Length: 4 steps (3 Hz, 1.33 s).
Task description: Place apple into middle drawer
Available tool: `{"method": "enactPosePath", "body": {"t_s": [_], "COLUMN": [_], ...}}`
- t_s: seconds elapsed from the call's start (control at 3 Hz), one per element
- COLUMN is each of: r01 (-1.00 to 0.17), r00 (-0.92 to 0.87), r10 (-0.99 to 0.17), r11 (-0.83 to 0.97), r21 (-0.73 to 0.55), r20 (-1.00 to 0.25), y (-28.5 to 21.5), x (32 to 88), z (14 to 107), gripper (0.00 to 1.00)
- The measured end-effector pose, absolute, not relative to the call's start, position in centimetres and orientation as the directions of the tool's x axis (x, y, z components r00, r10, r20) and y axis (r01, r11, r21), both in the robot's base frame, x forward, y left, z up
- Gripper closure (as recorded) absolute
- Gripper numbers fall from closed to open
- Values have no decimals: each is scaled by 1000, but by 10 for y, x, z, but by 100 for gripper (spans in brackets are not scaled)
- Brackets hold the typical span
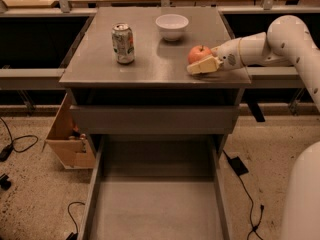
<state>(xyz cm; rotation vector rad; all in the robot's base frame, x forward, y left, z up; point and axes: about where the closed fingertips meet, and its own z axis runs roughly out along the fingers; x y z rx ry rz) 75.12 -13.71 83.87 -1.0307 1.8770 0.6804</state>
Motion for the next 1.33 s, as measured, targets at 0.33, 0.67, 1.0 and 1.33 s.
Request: {"method": "enactPosePath", "body": {"t_s": [0.33, 0.67, 1.0, 1.33], "r01": [-862, -865, -825, -762], "r00": [-277, -231, -190, -196], "r10": [-394, -434, -462, -460], "r11": [504, 501, 554, 627], "r21": [45, -20, -115, -160], "r20": [-876, -871, -867, -866], "y": [-135, -136, -154, -177], "x": [752, 737, 700, 645], "z": [842, 870, 919, 948], "gripper": [89, 100, 100, 100]}}
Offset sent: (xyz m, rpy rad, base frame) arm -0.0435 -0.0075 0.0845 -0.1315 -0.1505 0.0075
